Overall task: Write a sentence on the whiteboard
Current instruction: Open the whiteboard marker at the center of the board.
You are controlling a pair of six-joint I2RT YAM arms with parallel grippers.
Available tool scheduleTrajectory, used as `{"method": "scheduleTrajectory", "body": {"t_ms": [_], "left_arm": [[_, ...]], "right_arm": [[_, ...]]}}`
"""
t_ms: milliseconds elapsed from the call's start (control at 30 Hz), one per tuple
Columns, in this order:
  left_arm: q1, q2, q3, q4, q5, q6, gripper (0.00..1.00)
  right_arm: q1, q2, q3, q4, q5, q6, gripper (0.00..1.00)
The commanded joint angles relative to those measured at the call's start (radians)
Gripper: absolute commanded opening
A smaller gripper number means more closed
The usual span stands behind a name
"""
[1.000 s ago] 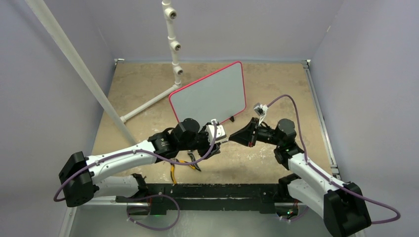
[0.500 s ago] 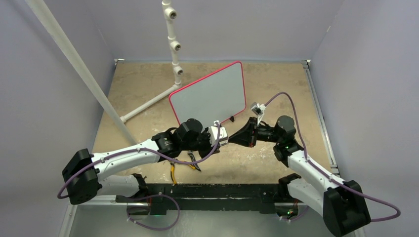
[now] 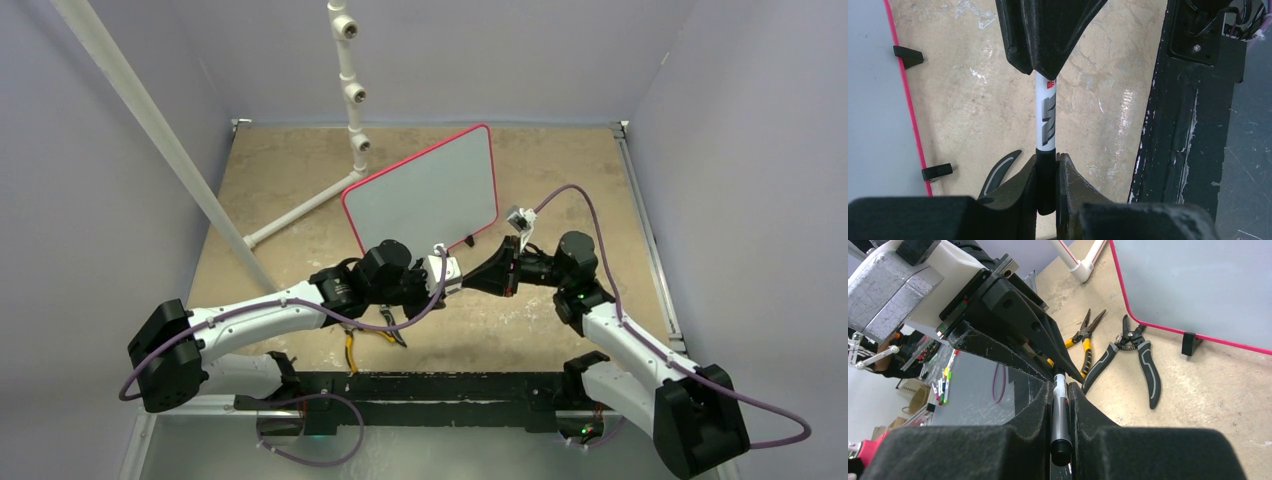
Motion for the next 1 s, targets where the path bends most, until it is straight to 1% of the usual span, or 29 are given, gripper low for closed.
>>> {"method": "scheduleTrajectory", "body": {"t_ms": [0,133,300,367,500,667,800,967], "left_arm": [[0.001,-0.006,0.002,0.021,-0.028,0.028,0.0],[0.001,-0.012,-0.006,0.009,-0.059,0.051,0.0],[0.001,-0.015,-0.01,-0.01,-0.083,0.081,0.0],[0.001,-0.019,-0.014,-0.007,-0.088,0.086,0.0],[0.002,-0.023,-0.02,-0.002,-0.079,0.092,0.0],[0.001,-0.027,-0.023,-0.003,-0.068,0.096,0.0],[0.003,-0.04,-0.027,-0.005,-0.079,0.099,0.0],[0.003,-0.051,-0.029,-0.009,-0.067,0.105,0.0]], "right_arm": [[-0.003,-0.025,0.027,-0.004,0.037,-0.001,0.0],[-0.005,-0.058,0.038,-0.027,0.07,-0.012,0.0],[-0.006,-0.096,0.092,-0.165,0.133,-0.087,0.0],[-0.009,-0.119,0.11,-0.194,0.155,-0.097,0.0],[-0.019,-0.156,0.142,-0.227,0.149,-0.116,0.0],[-0.03,-0.153,0.165,-0.268,0.103,-0.145,0.0],[-0.039,-0.178,0.221,-0.361,0.133,-0.191,0.0],[-0.042,-0.197,0.245,-0.401,0.156,-0.219,0.0]]}}
